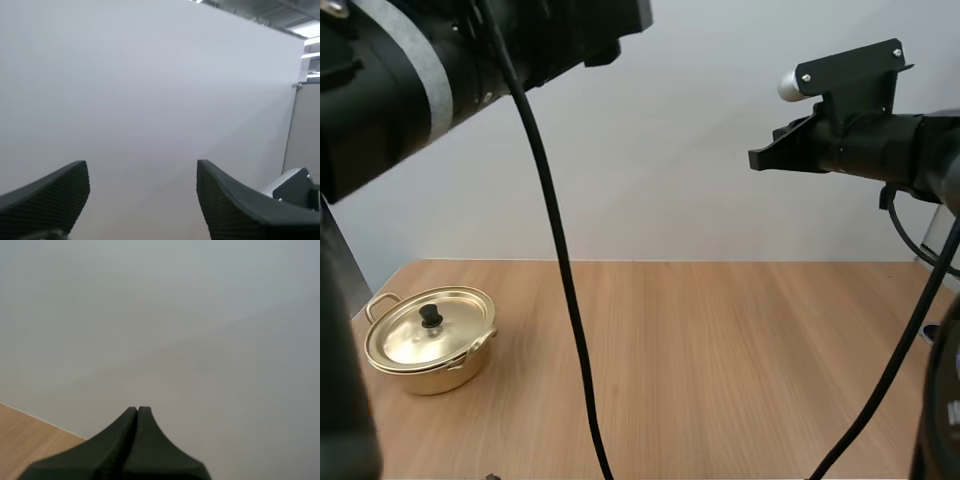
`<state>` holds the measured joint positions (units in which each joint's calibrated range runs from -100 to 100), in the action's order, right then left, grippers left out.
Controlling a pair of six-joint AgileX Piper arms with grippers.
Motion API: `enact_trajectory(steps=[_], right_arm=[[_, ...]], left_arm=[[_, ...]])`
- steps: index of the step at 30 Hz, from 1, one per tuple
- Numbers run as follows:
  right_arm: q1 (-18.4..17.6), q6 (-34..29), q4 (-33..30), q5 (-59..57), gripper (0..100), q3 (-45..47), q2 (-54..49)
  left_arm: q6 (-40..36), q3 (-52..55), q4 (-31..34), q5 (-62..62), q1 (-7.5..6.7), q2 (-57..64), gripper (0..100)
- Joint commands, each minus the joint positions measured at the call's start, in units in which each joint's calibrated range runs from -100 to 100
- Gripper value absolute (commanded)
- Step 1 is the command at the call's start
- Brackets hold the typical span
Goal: Open the pot, put the car inside, and close it
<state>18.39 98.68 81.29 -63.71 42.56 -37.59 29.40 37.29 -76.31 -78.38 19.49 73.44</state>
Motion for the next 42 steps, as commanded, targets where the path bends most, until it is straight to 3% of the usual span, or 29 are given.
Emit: enact_trajectory(steps=[1,4,6,7,10,14,18,22,28,42], right_arm=[[1.6,1.3,5.7,-2.8,0,4.3,-2.0],[3.6,1.3,8.7,-9.4,0,10.0,-6.6],[4.5,1.3,9.1,-14.8,0,14.1,-10.9],[4.6,1.3,9.1,-17.8,0,16.3,-13.3],[4.6,1.3,9.3,-25.8,0,22.7,-19.5],[4.6,1.3,9.3,-29.0,0,28.7,-26.4],[4.6,1.3,7.4,-27.1,0,31.6,-32.3],[4.6,1.3,2.9,-27.1,0,31.7,-33.2],[4.6,-2.3,-2.3,-26.9,0,31.7,-33.1],[4.6,-0.3,-2.3,-26.1,0,31.6,-33.1]], left_arm=[[-2.0,1.0,25.9,15.5,-6.36,6.1,100],[-8.8,5.2,45.4,29.5,-13.80,6.2,100],[-15.7,9.4,59.1,33.7,-17.49,7.5,100],[-19.8,12.3,66.2,35.2,-19.12,8.3,100],[-32.5,22.0,82.7,38.9,-21.77,10.2,100],[-44.0,37.6,90.6,51.1,-20.93,11.0,100],[-45.0,52.4,90.3,65.5,-19.01,11.0,100],[-45.5,61.1,90.3,69.3,-17.73,11.0,100],[-47.9,62.7,89.6,61.3,-17.56,11.9,100],[-47.9,62.7,89.5,59.8,-17.56,13.5,100]])
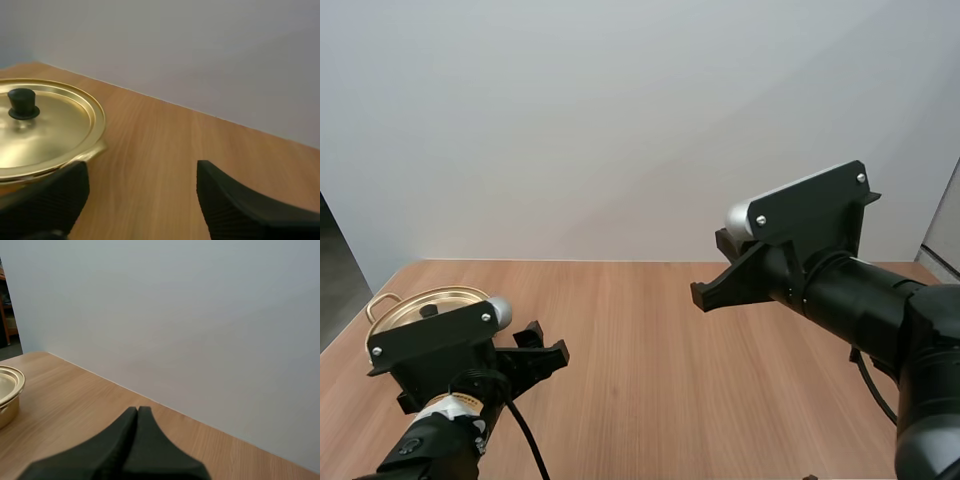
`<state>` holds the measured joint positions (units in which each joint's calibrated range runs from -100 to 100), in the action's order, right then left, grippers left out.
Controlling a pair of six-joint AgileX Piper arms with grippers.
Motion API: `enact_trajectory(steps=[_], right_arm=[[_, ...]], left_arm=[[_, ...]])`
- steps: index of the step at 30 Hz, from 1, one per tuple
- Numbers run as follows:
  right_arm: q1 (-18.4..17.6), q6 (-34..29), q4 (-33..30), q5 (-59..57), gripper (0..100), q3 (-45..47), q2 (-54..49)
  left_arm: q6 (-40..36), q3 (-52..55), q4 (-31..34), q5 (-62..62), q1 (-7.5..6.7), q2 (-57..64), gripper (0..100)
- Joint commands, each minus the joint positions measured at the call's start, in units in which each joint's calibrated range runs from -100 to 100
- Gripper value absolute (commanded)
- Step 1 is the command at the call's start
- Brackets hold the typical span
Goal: Open the pot, put the car inside, and close it
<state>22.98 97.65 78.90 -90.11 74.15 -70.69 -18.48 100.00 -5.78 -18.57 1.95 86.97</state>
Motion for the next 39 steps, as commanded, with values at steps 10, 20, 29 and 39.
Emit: enact_trajectory(steps=[10,20,29,39], right_arm=[[0.0,0.9,1.0,6.4,0,0.0,0.1],[0.0,0.9,1.0,10.8,0,0.0,0.1],[0.0,0.9,1.0,11.0,0,0.0,0.1],[0.0,1.1,1.1,14.9,0,0.0,0.1]], left_arm=[[0.0,0.0,18.9,3.2,1.97,13.0,100],[0.0,0.0,15.5,2.6,1.97,13.0,100],[0.0,0.0,15.5,2.8,1.32,13.0,100],[0.0,0.0,15.7,-11.8,1.32,13.0,91]])
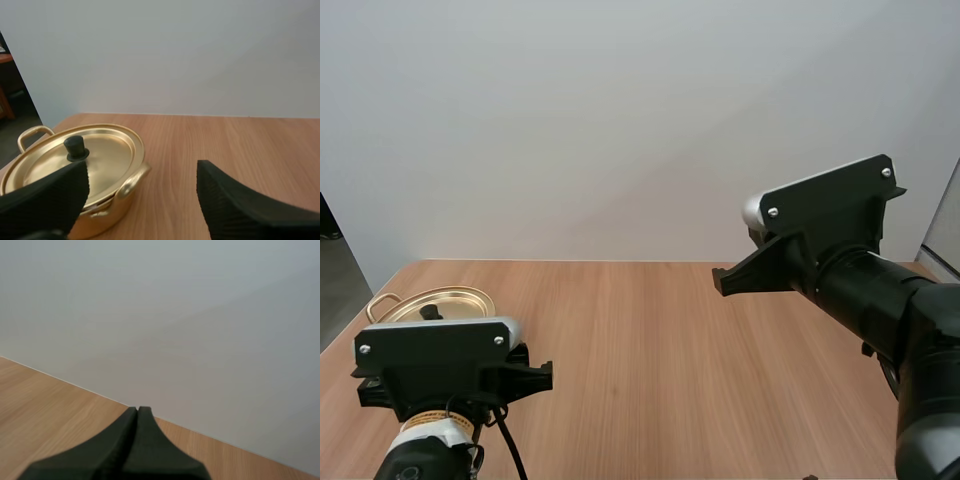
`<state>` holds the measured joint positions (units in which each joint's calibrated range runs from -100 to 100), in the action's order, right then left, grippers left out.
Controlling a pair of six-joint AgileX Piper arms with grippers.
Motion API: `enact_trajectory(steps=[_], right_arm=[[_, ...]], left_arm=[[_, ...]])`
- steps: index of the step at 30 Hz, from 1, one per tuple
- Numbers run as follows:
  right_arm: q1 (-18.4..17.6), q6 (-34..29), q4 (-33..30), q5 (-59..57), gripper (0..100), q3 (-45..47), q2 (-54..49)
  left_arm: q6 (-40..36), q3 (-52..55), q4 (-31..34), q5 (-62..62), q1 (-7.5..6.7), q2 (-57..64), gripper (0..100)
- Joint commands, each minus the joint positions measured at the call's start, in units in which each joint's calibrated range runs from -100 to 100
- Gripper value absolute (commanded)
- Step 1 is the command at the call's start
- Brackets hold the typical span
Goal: Open the pot, put the car inside, and close it
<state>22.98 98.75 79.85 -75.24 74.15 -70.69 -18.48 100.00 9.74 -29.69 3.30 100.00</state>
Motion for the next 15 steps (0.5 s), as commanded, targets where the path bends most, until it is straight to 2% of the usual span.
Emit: enact_trajectory(steps=[1,2,3,4,12,15], right_arm=[[0.0,0.0,0.3,0.1,0,0.0,0.1],[0.0,0.0,0.4,0.1,0,0.0,0.1],[0.0,0.0,0.4,0.1,0,0.0,0.1],[0.0,-0.1,0.4,0.1,0,0.0,0.1],[0.0,-2.9,0.3,0.1,0,0.0,0.1],[-0.4,-5.6,-3.0,0.2,0,0.0,-0.6]], left_arm=[[0.0,0.0,-0.2,-0.2,-0.03,0.0,66],[0.0,0.0,-0.5,-0.2,-0.03,0.0,43],[0.0,0.0,-0.5,-0.2,-0.03,0.0,12],[0.3,0.0,-0.2,-0.2,-0.03,0.0,0],[0.3,0.0,-0.2,0.2,-0.03,0.0,0],[0.3,0.0,-0.2,0.2,-0.03,0.0,0]])
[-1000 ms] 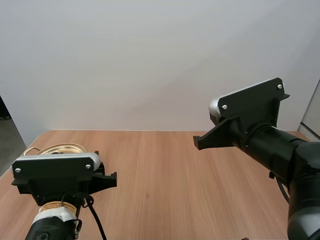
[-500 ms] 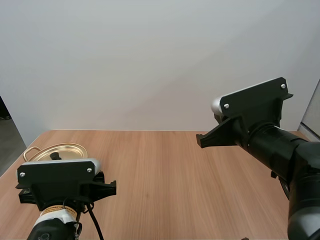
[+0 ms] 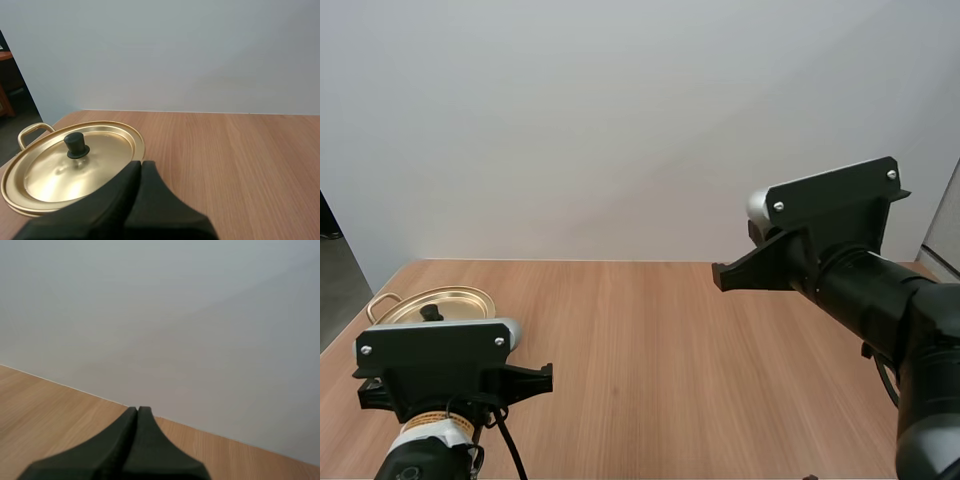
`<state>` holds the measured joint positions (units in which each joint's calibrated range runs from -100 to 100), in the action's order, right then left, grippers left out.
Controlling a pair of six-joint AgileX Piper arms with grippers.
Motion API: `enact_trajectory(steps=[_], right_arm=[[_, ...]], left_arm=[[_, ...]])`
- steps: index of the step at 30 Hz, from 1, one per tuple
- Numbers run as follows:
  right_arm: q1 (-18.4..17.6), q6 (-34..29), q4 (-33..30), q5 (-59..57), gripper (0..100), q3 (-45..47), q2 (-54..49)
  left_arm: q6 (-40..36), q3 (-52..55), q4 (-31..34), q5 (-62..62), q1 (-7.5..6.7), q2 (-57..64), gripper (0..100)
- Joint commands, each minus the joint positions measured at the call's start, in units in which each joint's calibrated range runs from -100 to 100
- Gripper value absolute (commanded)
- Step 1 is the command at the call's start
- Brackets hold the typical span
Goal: Open the pot, put the car inside, and close it
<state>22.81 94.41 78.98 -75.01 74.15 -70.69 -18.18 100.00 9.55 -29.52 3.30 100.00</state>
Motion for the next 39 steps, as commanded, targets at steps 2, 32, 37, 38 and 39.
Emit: enact_trajectory(steps=[2,32,37,38,39], right_arm=[[-1.2,-2.7,-5.7,0.0,0,0.1,-1.9],[-21.1,-68.5,-67.0,43.3,0,24.0,-29.3],[-21.1,-69.0,-67.3,43.1,0,25.9,-29.3],[-21.1,-69.9,-67.1,43.1,0,25.9,-29.3],[-21.1,-70.3,-67.0,43.1,0,25.9,-29.3]], left_arm=[[0.0,0.0,0.0,0.0,-0.03,0.0,0],[0.0,0.0,0.0,0.2,-0.03,0.0,0],[0.0,0.0,0.0,0.2,-0.03,0.0,0],[0.0,0.0,0.0,0.2,-0.03,0.0,0],[0.0,0.0,0.0,0.2,-0.03,0.0,0]])
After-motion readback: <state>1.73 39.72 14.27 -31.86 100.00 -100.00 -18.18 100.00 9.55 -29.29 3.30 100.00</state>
